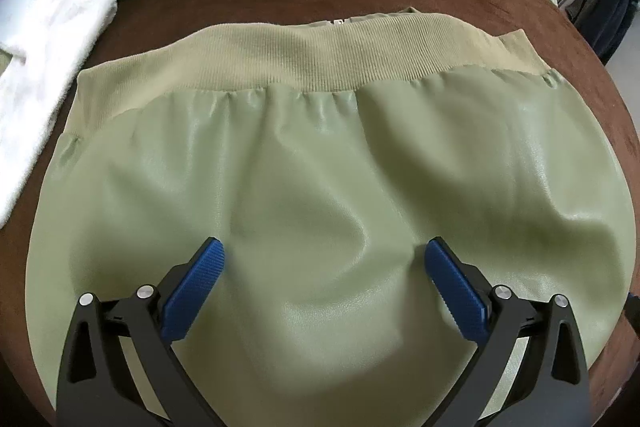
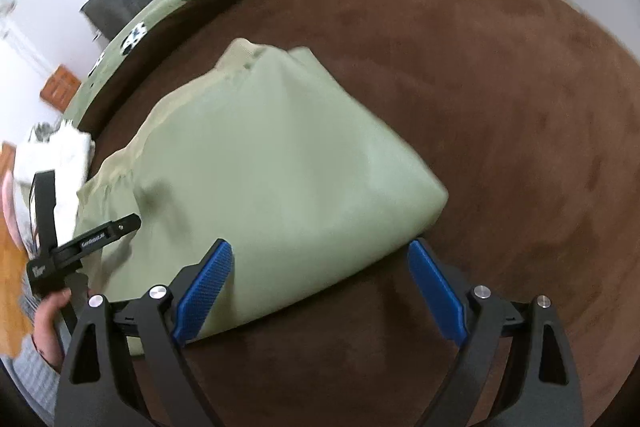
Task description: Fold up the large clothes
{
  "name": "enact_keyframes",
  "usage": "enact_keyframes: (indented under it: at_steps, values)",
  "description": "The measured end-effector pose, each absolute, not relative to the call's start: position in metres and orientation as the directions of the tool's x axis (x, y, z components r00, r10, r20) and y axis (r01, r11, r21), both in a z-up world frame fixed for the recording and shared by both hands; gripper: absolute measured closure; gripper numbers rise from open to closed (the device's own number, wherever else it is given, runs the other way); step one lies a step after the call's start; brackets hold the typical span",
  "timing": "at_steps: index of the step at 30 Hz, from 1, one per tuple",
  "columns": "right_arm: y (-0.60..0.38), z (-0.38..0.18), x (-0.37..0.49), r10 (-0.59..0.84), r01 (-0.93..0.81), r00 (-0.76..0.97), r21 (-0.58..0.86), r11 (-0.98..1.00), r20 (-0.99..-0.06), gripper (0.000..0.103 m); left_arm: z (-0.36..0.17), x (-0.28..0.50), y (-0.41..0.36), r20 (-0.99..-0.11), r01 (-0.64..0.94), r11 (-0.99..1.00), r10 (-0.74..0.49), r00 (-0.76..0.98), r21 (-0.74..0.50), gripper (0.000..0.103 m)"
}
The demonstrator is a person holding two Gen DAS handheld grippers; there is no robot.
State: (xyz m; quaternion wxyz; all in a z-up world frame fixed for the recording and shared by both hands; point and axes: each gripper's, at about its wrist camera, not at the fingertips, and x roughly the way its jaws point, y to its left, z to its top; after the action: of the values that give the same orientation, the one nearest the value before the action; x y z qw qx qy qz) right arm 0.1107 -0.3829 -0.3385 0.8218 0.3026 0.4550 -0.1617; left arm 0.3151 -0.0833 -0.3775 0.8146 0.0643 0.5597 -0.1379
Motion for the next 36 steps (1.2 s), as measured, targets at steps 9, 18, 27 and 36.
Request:
enact_keyframes:
  at_steps: [9,18,27,36]
  values:
    - [-0.409,-0.370,0.105,0.103,0.598,0.681,0.632,0.493,-0.725,0.013,-0.381,0.315,-0.079,-0.926,0.298,0.953,-0.166,0.340,-0.061,0.005]
    - [-0.420,-0.375,0.141,0.074,0.612,0.700,0.649,0.452,-0.711,0.010,-0.383,0.318,-0.078,-0.927,0.295,0.953,-0.174,0.333,-0.073,0.005]
    - [-0.435,-0.386,0.149,0.121,0.576,0.747,0.727,0.373,-0.654,0.067,-0.386,0.318,-0.077,-0.927,0.288,0.953,-0.188,0.325,-0.092,0.005]
    - [-0.432,-0.370,0.154,0.180,0.533,0.761,0.758,0.375,-0.624,0.083,-0.387,0.319,-0.075,-0.931,0.286,0.953,-0.189,0.312,-0.097,0.005]
